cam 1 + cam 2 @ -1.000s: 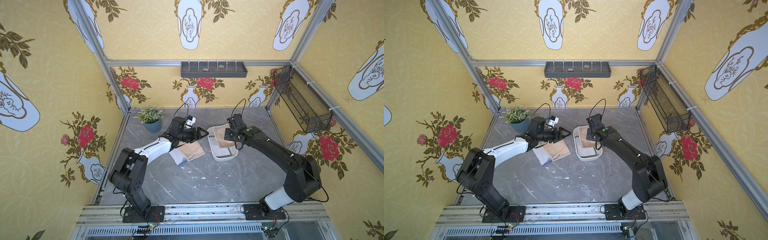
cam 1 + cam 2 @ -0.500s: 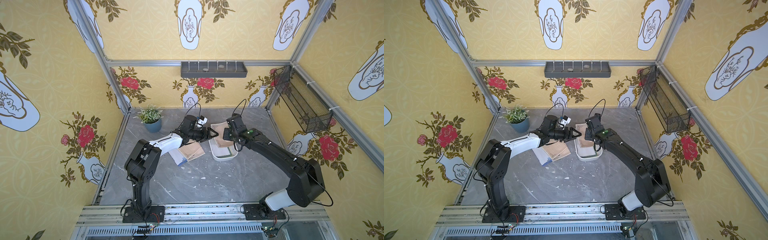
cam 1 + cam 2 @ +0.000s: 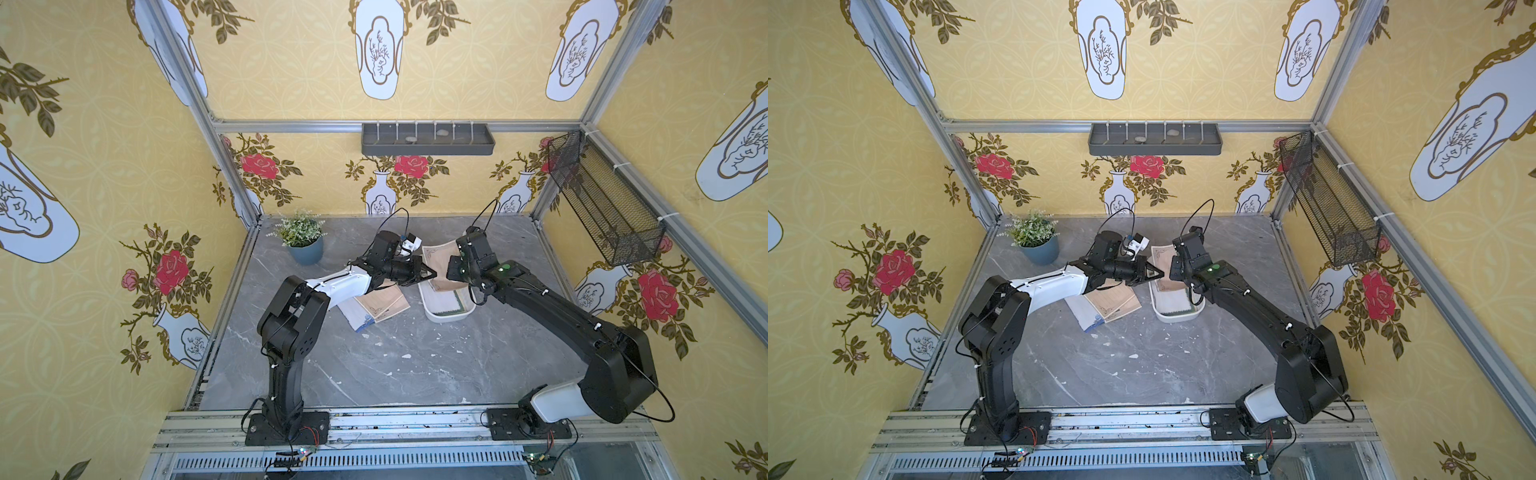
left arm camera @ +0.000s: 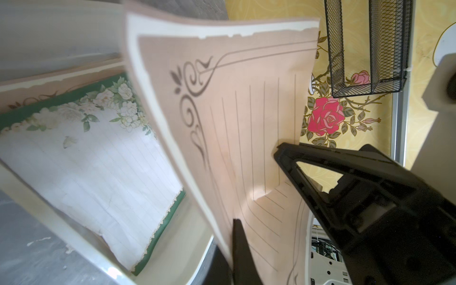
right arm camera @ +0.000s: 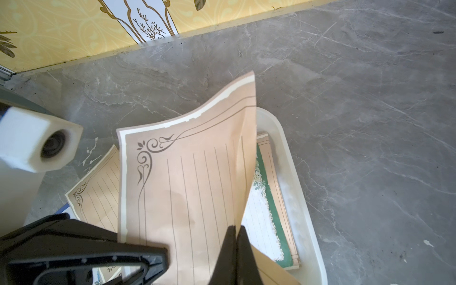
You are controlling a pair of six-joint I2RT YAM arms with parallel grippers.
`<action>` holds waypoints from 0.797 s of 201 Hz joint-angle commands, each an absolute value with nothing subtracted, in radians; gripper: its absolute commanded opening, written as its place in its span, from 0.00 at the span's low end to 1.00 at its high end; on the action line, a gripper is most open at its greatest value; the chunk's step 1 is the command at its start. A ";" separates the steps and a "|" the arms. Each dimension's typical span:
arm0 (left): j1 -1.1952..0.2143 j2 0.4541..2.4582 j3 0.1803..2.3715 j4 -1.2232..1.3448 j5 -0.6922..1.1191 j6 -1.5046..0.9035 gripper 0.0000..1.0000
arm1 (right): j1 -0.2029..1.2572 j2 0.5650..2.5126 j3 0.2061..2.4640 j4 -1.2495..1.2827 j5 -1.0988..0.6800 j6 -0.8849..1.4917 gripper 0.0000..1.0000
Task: Take out the stationery paper from the storage box
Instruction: Place the stationery paper at the center of the board.
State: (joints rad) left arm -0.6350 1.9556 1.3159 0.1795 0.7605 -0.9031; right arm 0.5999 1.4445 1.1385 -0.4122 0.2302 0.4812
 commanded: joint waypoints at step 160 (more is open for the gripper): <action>-0.597 1.696 1.172 0.421 1.019 -0.857 0.00 | 0.103 1.147 0.718 0.480 -1.193 0.728 0.89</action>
